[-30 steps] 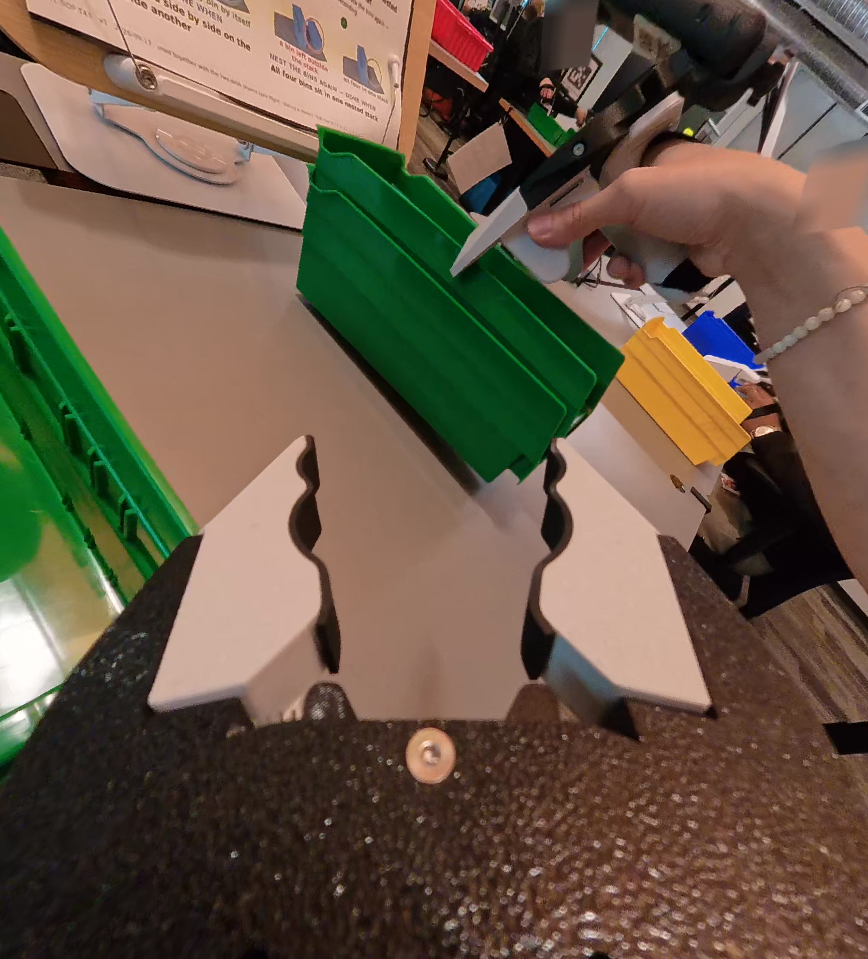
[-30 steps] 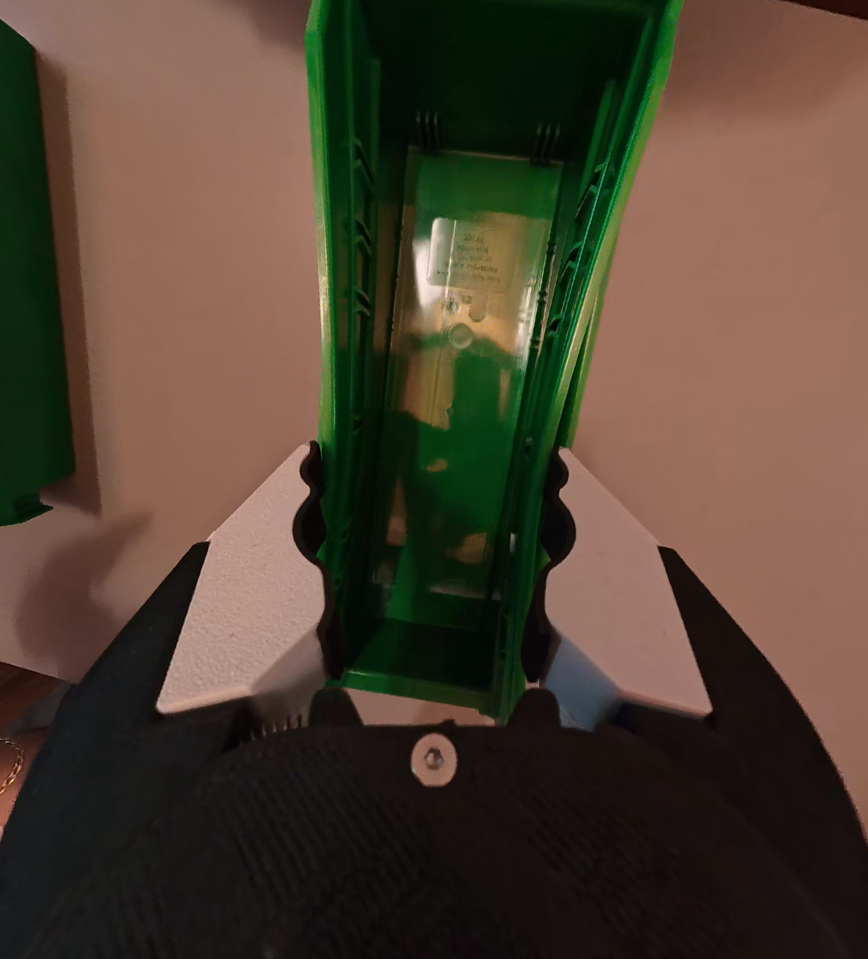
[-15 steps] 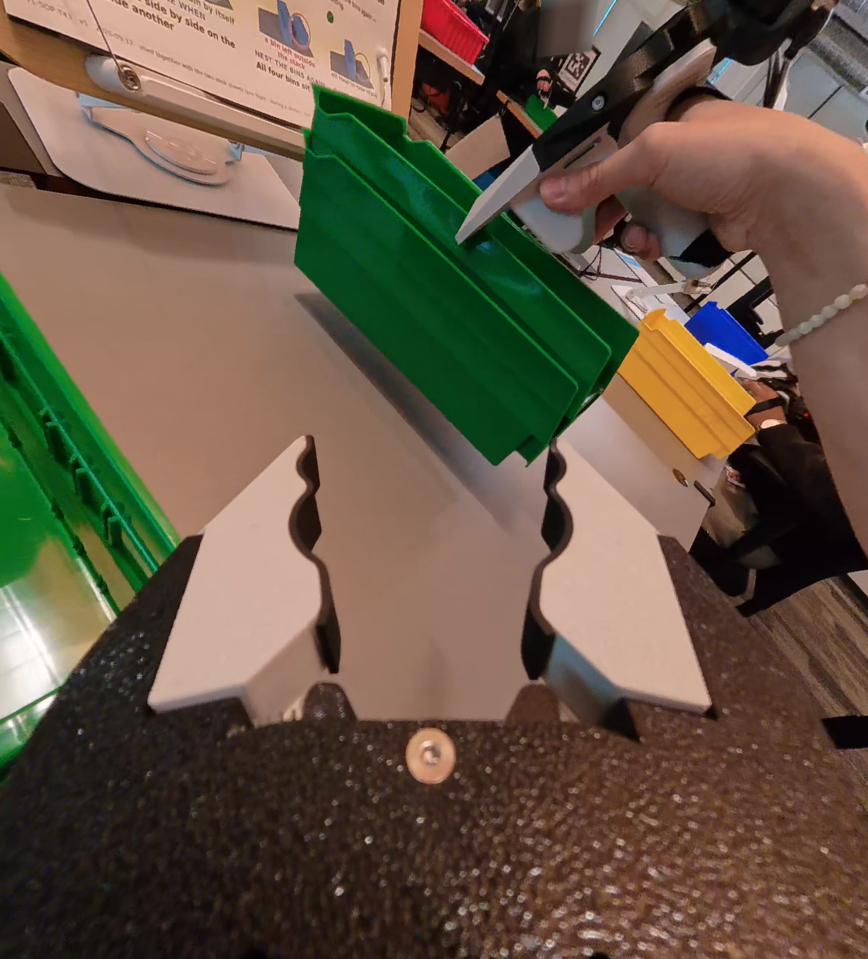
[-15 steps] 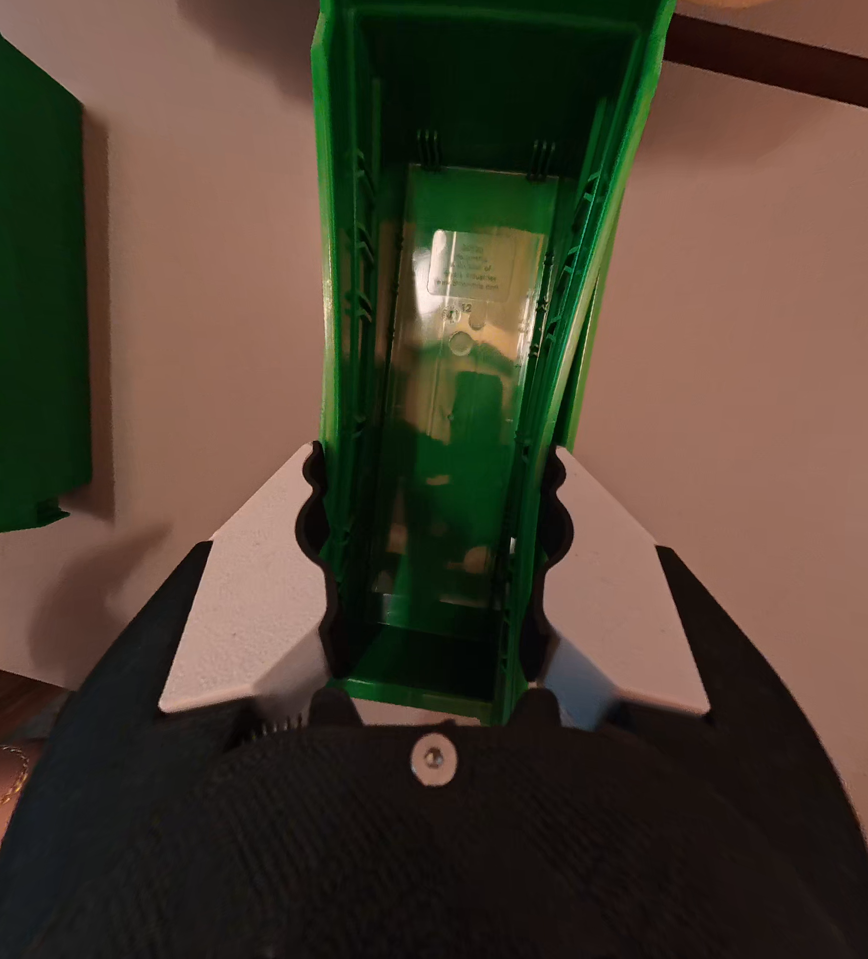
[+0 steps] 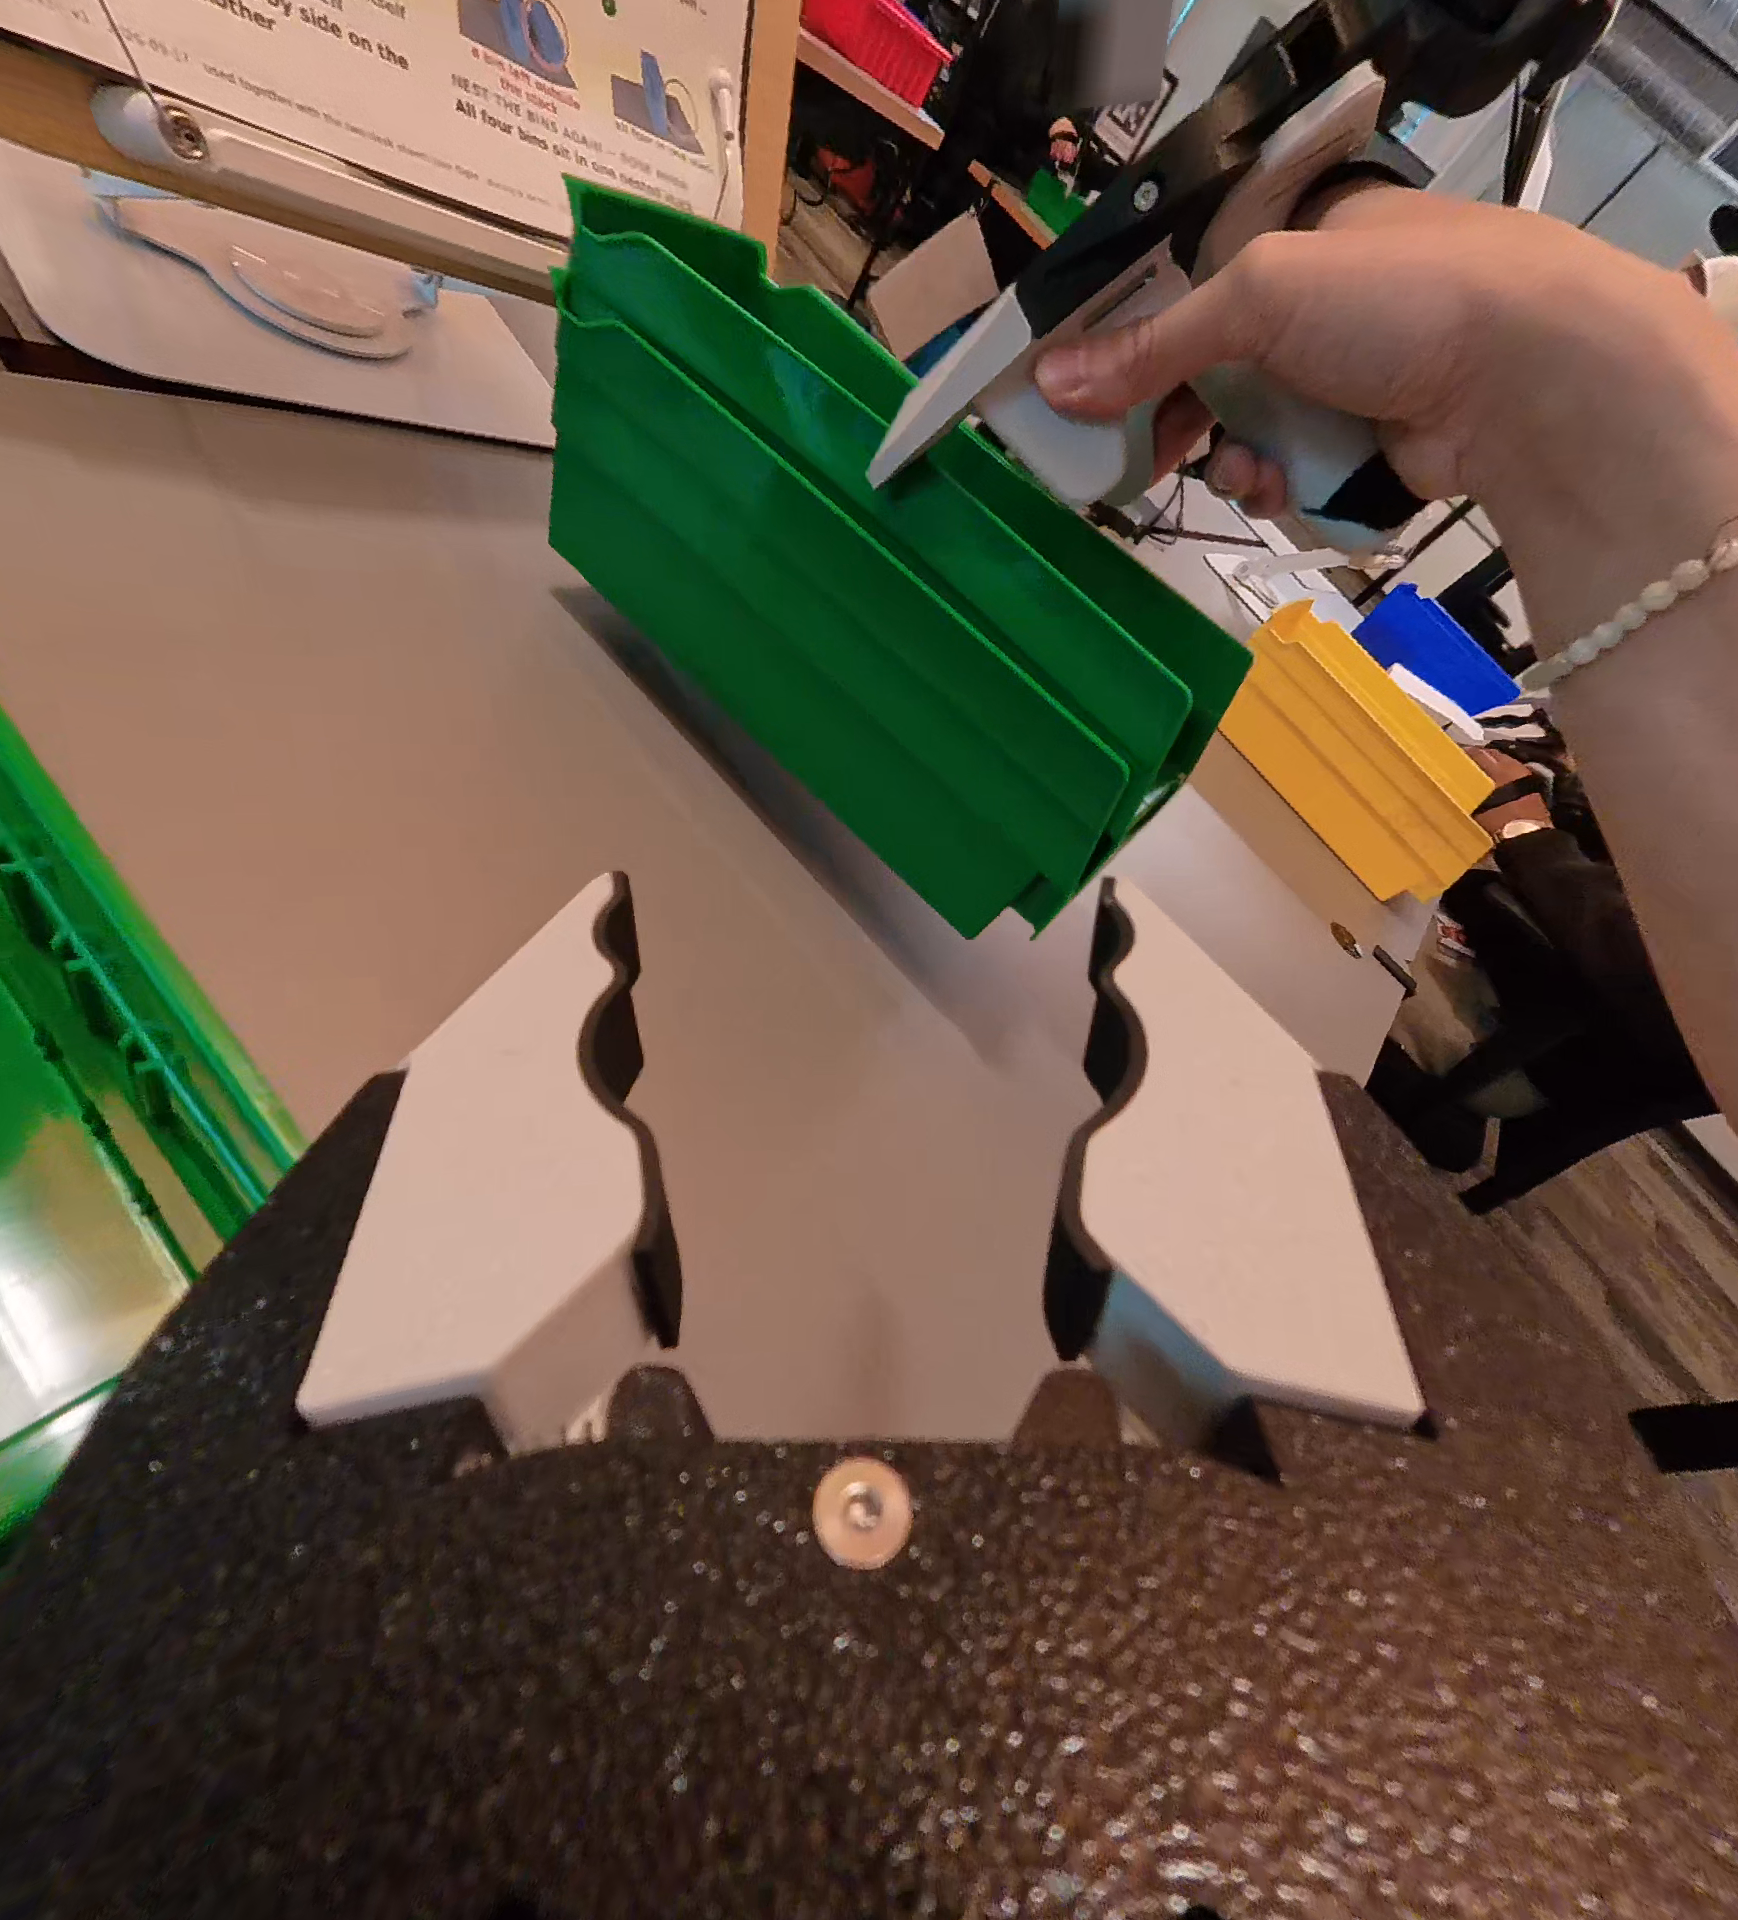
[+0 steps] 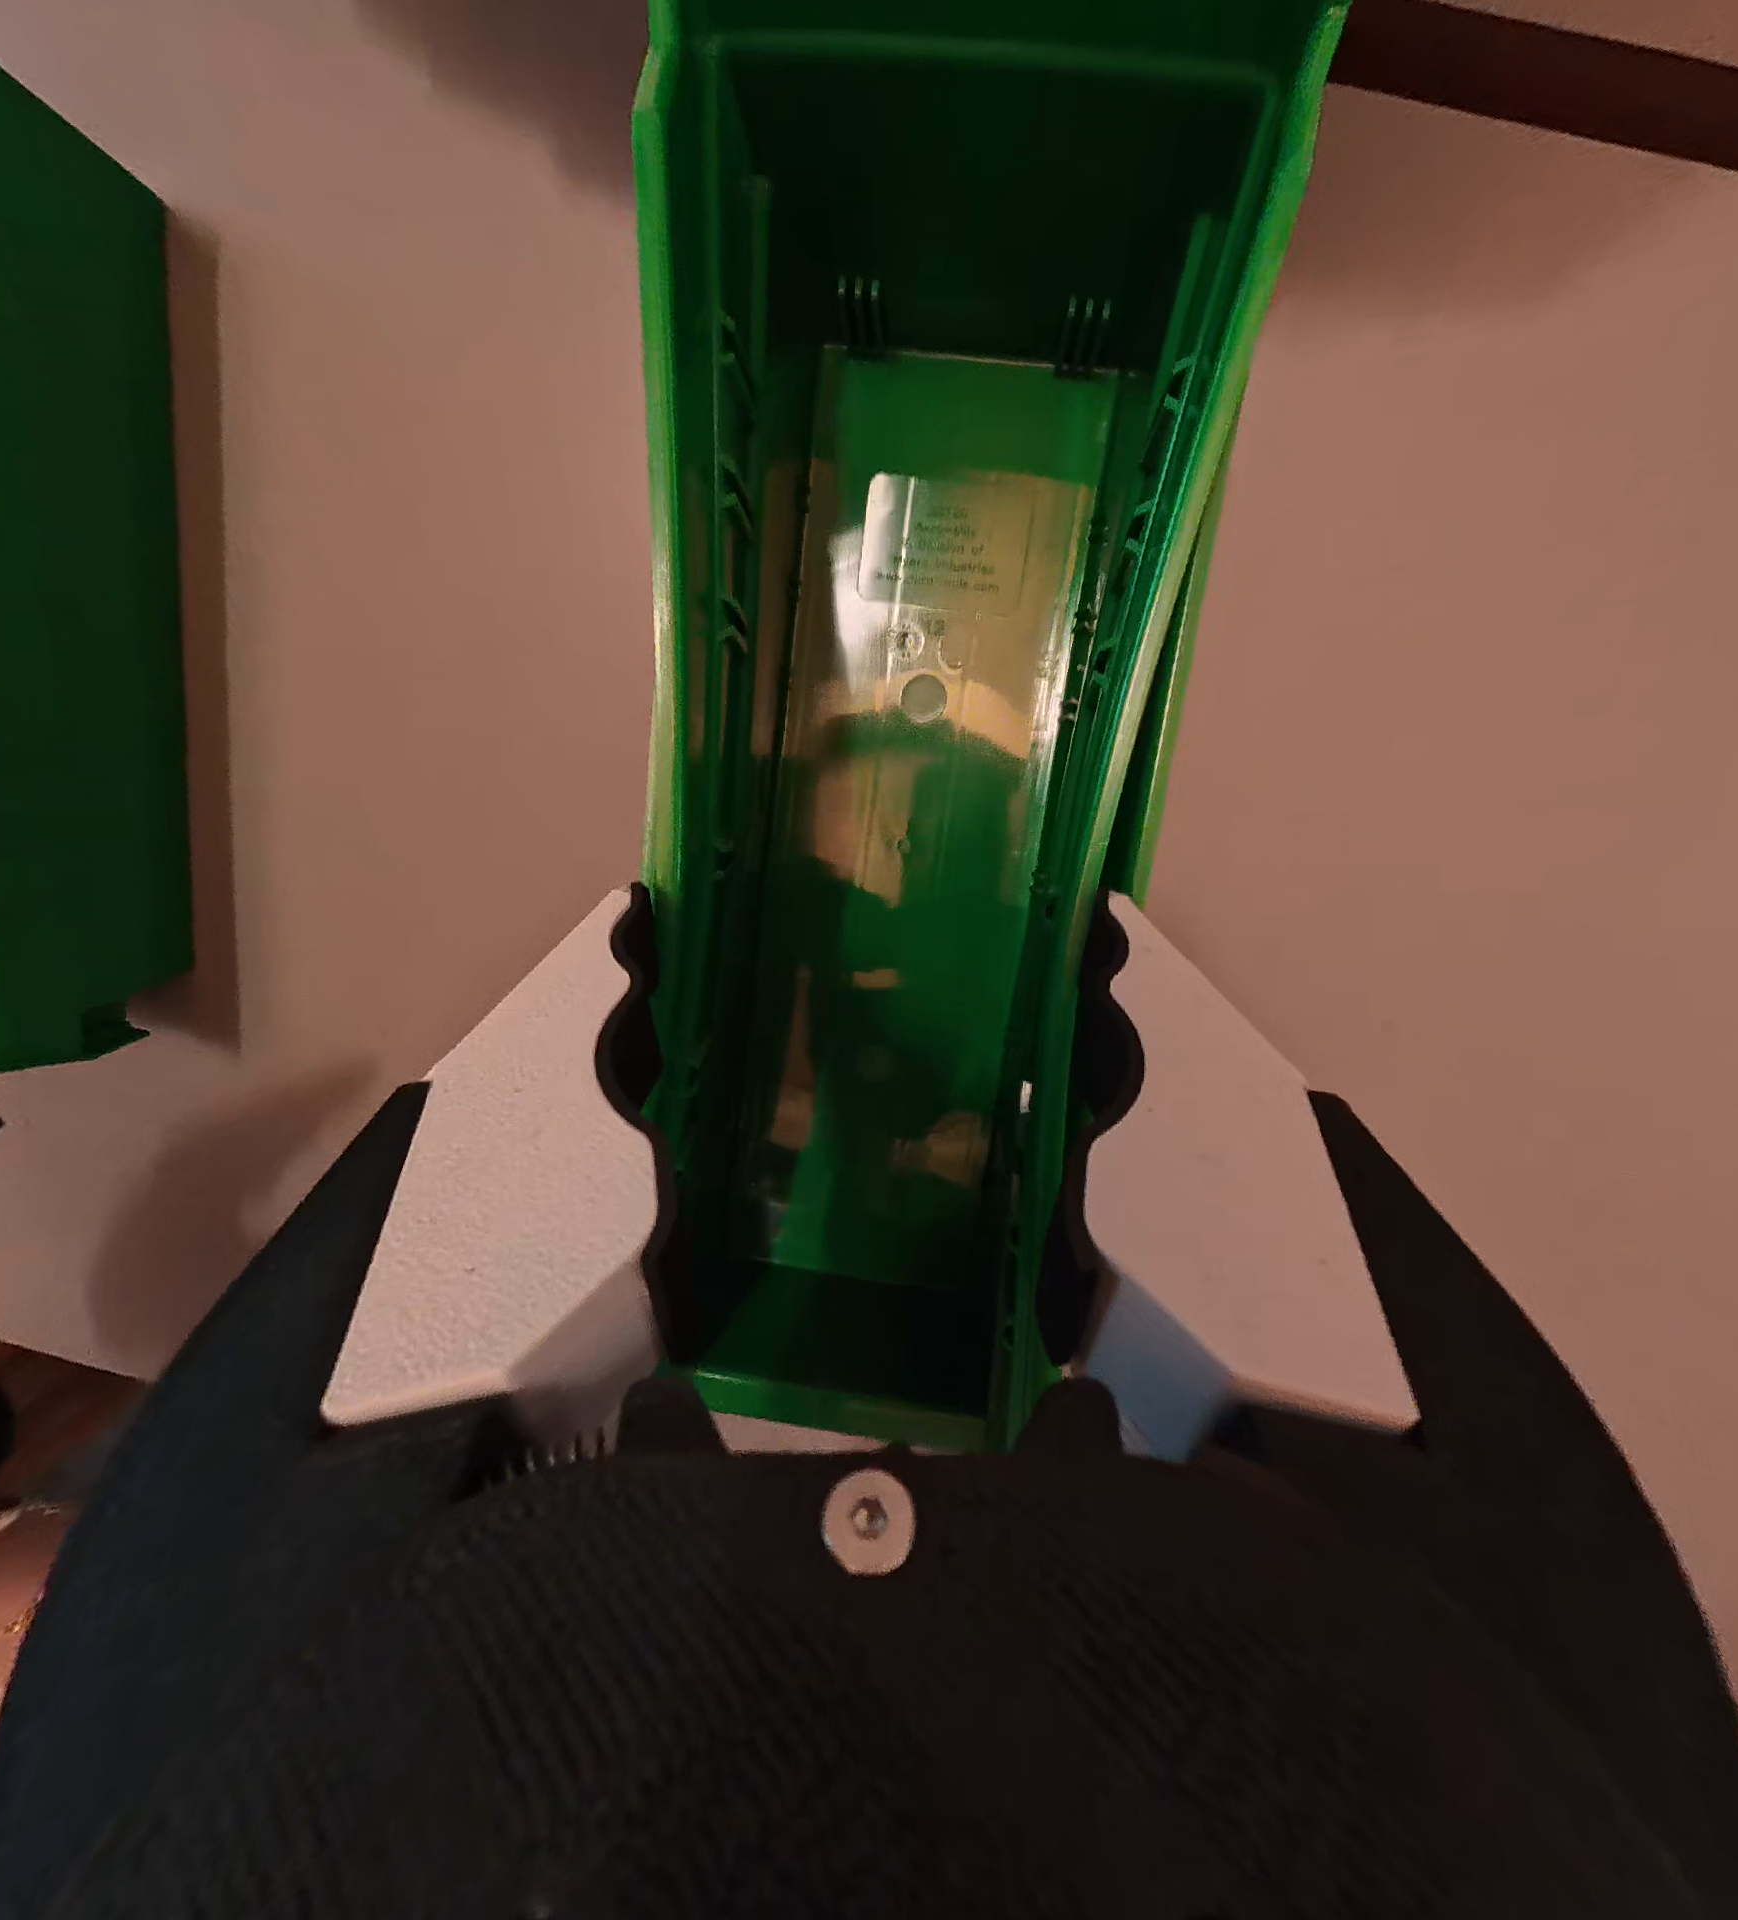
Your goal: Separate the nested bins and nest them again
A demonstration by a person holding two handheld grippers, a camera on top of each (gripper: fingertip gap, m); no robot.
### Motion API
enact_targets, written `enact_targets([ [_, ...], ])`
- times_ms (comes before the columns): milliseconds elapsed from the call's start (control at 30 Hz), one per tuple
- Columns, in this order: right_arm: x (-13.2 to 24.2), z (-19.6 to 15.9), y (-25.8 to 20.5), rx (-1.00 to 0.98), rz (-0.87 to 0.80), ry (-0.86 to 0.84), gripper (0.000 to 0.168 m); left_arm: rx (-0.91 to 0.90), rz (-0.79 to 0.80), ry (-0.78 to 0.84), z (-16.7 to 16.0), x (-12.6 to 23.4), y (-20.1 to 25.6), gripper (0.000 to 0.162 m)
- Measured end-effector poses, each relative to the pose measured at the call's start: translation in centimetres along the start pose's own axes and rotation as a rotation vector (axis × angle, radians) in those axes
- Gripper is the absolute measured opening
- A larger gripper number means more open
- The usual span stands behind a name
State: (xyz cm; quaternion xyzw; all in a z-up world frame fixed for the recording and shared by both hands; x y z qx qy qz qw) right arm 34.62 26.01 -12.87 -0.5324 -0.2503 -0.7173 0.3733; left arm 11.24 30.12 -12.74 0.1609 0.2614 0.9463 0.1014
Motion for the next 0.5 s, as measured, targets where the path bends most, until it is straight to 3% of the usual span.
enact_targets([
  [167,-0.2,-0.5,-0.2,-0.002,0.003,0.003,0.082,-0.028,-0.013,-0.001,-0.2,-1.1,1.4,0.083],
  [267,-0.8,-1.2,-0.4,-0.011,0.021,-0.005,0.083,-0.061,-0.041,0.048,-0.2,-2.7,2.8,0.069],
  [333,-1.1,-1.6,-0.4,-0.006,0.026,-0.009,0.083,-0.094,-0.068,0.098,-0.2,-3.9,3.8,0.052],
  [467,-1.0,-1.8,-0.7,0.011,0.036,-0.003,0.084,-0.211,-0.052,0.139,-1.1,-6.6,4.5,0.000],
  [500,-0.9,-1.8,-0.7,0.011,0.039,0.004,0.084,-0.244,-0.036,0.116,-1.6,-7.6,4.2,0.000],
])
Point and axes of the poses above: each gripper's, where its closed fingertips meet, x back along the fingers, z out of its top, y = z × x across the jaws, the point moved 2 cm from there along x, back along the fingers, and after that the axes turned 4 degrees about -z, right-handed, at the moved point
